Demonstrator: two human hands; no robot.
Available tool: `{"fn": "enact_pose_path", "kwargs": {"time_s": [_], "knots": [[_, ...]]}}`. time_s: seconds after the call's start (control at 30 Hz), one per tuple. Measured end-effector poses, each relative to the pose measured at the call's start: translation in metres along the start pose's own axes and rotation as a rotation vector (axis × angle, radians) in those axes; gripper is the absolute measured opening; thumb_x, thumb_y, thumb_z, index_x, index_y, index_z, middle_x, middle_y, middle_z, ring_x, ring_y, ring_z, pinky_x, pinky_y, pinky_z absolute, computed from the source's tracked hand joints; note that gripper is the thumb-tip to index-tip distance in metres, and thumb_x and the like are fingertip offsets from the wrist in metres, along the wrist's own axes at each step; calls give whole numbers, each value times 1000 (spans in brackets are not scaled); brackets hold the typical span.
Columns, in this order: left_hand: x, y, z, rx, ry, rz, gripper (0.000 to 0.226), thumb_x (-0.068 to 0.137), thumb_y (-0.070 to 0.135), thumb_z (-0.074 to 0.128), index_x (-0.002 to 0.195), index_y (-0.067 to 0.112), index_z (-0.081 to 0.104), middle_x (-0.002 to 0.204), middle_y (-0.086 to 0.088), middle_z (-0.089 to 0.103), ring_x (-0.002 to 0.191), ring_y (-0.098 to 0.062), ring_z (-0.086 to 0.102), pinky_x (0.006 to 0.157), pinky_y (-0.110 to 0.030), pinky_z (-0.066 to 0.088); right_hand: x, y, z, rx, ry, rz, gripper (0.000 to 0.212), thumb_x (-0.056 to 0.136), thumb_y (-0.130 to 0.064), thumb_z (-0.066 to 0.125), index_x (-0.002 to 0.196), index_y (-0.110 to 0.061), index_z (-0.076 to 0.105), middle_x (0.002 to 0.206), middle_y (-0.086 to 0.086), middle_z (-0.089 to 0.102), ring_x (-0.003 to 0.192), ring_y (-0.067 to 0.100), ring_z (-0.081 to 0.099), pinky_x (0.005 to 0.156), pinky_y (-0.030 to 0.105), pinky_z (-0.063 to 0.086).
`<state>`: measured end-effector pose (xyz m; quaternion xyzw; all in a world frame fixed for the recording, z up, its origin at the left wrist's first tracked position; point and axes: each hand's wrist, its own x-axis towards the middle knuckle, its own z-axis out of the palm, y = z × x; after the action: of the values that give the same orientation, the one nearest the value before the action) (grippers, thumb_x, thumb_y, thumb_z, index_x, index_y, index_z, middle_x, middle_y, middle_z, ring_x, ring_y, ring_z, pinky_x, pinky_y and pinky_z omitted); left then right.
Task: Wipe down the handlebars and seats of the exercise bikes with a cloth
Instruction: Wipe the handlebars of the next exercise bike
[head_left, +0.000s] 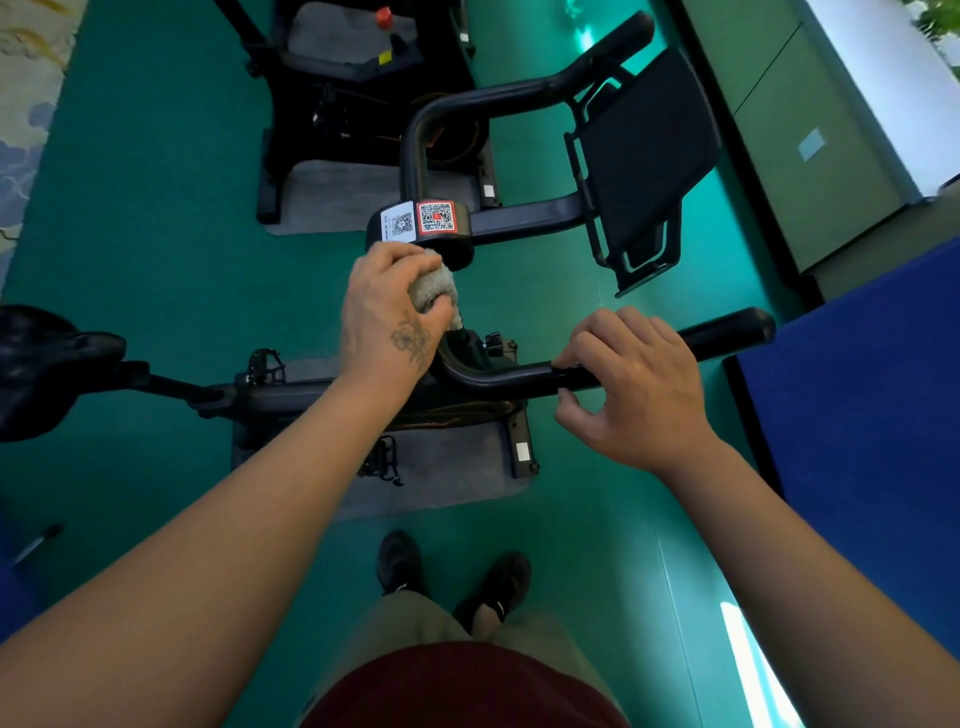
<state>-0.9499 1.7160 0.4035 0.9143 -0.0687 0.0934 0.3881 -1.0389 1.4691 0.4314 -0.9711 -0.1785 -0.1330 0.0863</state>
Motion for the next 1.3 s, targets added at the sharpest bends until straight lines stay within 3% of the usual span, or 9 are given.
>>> {"fn": "enact_pose_path", "kwargs": {"time_s": [0.23,0.4,0.53,0.7,0.8,0.87,0.97,1.13,1.3], "knots": [[-11,-1,-2,35,0,29,34,87,22,78,120,15,78,121,4,66,112,-18,57,93,-22,41,-3,-1,1,12,16,1,20,79,-32,70,93,-17,66,96,1,60,82,26,51,71,42,39],[-41,1,-15,-55,-12,17,31,88,21,82,119,17,79,120,6,66,112,-15,63,101,-35,53,-2,-1,1,7,9,-2,21,79,-32,70,93,-17,66,96,1,60,82,25,51,71,40,38],[-38,1,-17,-40,-20,28,31,90,21,82,120,16,79,121,6,67,112,-14,63,101,-34,53,-1,-1,1,4,13,-4,21,78,-32,70,92,-17,67,95,0,60,82,26,51,71,39,37],[-14,-1,-10,16,-38,29,33,93,25,79,125,16,77,126,5,66,117,-15,58,99,-10,36,-1,-1,1,2,21,-8,20,79,-31,69,92,-17,67,95,1,60,82,25,51,71,38,35],[-17,0,-9,27,-28,34,32,95,25,75,126,16,77,126,5,65,117,-14,57,97,-5,32,-2,-1,2,3,20,-3,20,79,-32,69,92,-17,66,95,1,60,82,25,50,70,39,35],[-24,0,-10,16,-21,36,32,95,25,74,125,17,77,126,6,65,116,-14,59,100,-11,38,-3,-2,2,3,22,-3,20,79,-32,70,92,-17,66,95,1,60,82,24,50,70,38,35],[-36,0,-16,-42,-23,25,30,94,22,76,124,18,77,124,7,65,115,-14,63,103,-31,52,-4,-2,1,4,20,2,21,79,-32,70,93,-17,66,95,0,59,82,24,50,71,37,34],[-44,5,-32,-155,-45,-35,29,90,18,82,118,22,80,118,8,69,108,1,64,95,-10,48,-4,-3,-1,34,-5,32,21,79,-33,70,95,-19,68,96,-1,59,84,24,51,72,38,37],[-29,29,-44,-290,-65,9,33,88,21,86,119,25,77,119,9,68,111,-6,66,93,-22,56,-5,-9,-8,216,-26,89,29,86,-30,75,113,-21,68,107,-4,60,97,23,58,84,43,46]]}}
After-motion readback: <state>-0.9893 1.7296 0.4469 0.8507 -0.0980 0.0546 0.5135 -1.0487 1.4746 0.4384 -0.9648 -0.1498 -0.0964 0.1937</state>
